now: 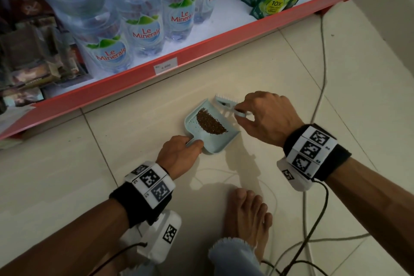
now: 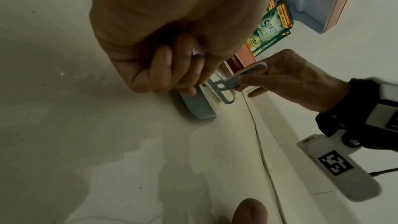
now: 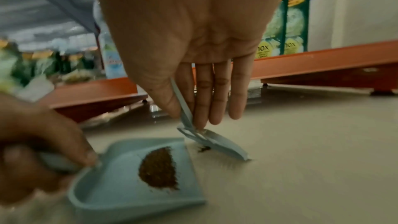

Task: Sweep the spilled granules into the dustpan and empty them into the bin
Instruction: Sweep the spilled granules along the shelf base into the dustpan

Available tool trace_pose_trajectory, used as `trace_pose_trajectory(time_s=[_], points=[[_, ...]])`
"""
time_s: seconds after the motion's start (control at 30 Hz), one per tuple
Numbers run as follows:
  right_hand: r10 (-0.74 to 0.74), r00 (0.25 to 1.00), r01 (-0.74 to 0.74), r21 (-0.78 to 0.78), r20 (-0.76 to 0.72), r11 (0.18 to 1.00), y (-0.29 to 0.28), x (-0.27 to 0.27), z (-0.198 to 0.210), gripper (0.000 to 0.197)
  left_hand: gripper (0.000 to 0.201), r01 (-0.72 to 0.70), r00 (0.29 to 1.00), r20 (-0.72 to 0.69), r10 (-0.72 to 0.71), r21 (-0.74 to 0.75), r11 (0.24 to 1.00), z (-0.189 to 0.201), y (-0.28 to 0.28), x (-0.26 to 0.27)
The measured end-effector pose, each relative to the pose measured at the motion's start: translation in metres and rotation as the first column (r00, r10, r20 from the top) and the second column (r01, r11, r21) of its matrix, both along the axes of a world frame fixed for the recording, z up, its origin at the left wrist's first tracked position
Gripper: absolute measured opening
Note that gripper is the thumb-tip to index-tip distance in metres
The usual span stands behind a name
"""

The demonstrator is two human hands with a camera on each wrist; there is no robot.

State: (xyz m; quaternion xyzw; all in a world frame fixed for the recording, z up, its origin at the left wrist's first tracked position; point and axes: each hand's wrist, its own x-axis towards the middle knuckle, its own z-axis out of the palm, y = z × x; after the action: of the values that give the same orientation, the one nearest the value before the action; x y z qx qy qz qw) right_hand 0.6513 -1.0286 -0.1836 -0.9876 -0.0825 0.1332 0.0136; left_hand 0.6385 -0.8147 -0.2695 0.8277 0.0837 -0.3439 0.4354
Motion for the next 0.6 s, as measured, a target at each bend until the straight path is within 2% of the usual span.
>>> trace_pose_trajectory(time_s=[0.07,0.13,0.2,0.27,0.43,0.53,0.6], points=[[-0.074,0.997,0.071,0.121,0.025,0.990,0.001,-0.001,0.004,0.030,0.042,-0.007,1.000,-0.024,0.007,0.010,1.000,0.000,-0.001,0.001],[-0.147,0.981,0.118,0.211,0.129,0.970,0.001,0.000,0.007,0.029,0.043,-0.010,0.999,-0.050,0.010,0.014,1.000,-0.001,-0.002,0.001],[-0.152,0.965,0.114,0.177,0.216,0.978,0.002,0.004,0.009,0.029,0.043,-0.010,0.998,-0.064,0.011,0.015,1.000,0.000,-0.003,0.001],[-0.156,0.957,0.134,0.105,0.243,0.985,0.001,0.009,0.009,0.030,0.043,-0.013,0.997,-0.072,0.014,0.012,1.000,0.001,-0.004,0.001],[-0.106,0.985,0.117,-0.074,0.138,0.990,0.004,0.012,0.003,0.038,0.040,-0.019,0.995,-0.095,0.019,0.007,1.000,0.005,-0.004,0.002],[-0.049,0.999,0.049,-0.003,0.008,0.999,0.013,0.005,0.001,0.040,0.039,-0.020,0.994,-0.108,0.021,0.015,1.000,0.007,-0.003,0.002],[-0.076,0.997,0.074,0.118,0.015,0.990,0.018,0.002,0.003,0.036,0.040,-0.023,0.993,-0.120,0.024,0.012,1.000,0.008,-0.003,0.001]])
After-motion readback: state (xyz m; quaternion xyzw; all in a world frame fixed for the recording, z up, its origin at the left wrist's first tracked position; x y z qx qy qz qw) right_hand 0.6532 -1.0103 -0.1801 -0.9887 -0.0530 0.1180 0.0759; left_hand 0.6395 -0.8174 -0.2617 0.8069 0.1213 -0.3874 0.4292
